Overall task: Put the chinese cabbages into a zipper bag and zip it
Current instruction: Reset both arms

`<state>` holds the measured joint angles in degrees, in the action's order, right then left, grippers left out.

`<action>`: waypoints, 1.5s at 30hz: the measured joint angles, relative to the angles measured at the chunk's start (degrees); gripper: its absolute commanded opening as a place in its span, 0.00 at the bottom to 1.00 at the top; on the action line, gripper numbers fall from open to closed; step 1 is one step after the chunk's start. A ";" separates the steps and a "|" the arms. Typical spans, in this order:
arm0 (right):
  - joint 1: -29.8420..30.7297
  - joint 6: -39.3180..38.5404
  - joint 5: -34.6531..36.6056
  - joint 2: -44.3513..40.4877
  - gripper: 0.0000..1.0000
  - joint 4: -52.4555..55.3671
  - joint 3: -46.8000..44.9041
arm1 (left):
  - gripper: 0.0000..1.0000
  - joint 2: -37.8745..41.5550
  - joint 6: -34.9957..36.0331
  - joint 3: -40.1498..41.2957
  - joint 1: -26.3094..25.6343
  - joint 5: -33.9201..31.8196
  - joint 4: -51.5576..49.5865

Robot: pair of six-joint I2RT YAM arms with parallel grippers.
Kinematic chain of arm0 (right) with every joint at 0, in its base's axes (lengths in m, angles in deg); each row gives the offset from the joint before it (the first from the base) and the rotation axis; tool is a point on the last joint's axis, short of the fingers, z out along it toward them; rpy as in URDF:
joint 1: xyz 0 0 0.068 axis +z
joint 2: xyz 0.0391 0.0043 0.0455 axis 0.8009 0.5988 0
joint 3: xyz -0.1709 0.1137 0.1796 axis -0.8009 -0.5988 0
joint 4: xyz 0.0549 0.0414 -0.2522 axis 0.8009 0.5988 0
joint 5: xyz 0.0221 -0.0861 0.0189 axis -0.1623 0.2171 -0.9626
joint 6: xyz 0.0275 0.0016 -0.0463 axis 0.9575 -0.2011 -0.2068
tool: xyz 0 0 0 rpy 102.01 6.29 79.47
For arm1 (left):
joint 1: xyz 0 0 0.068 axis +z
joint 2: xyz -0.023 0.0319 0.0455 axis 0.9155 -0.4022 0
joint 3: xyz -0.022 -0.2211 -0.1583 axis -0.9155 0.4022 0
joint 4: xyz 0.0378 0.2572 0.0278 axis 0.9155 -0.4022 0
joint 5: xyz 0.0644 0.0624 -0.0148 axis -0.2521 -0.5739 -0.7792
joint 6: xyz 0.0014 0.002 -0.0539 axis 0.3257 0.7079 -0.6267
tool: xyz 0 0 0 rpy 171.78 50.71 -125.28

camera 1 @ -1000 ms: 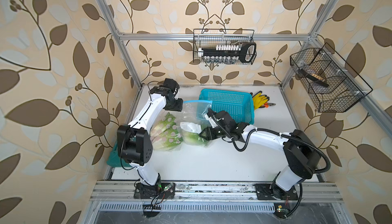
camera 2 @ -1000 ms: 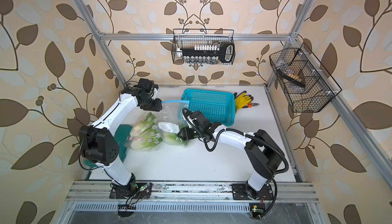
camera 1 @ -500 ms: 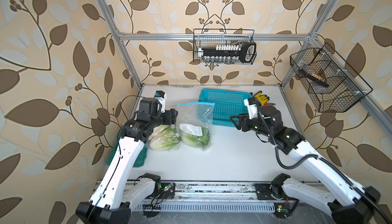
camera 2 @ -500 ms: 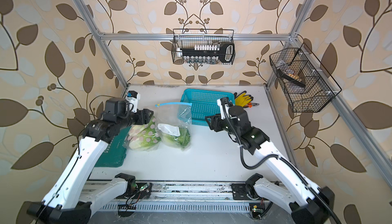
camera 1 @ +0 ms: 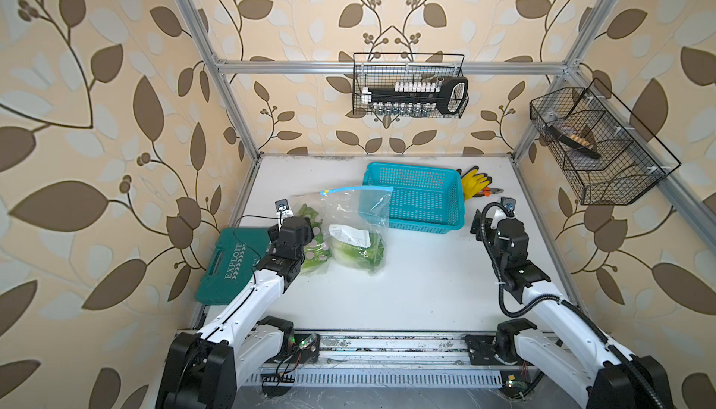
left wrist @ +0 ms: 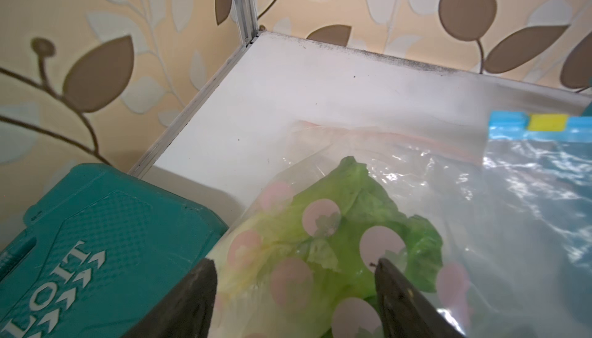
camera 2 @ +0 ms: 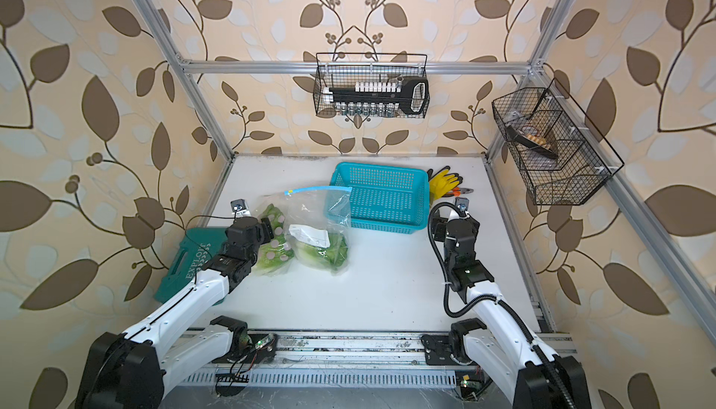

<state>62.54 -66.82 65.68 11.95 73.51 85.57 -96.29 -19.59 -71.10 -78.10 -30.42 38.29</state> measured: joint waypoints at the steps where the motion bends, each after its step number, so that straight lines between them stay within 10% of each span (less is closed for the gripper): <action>1: -0.44 -0.50 -0.13 1.25 0.88 -1.03 0.00 | 0.83 -1.40 0.79 0.11 0.02 -0.74 1.79; 24: -2.75 -6.51 -5.66 31.69 1.00 -44.59 -12.26 | 0.99 -23.87 7.30 4.04 9.29 11.65 34.91; 45: -5.35 -4.50 -6.38 31.82 1.00 -35.82 -5.55 | 0.99 -25.16 7.37 5.40 9.27 11.56 39.69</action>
<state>57.18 -71.32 59.30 43.77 37.69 80.02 -121.45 -12.22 -65.70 -68.83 -18.86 77.98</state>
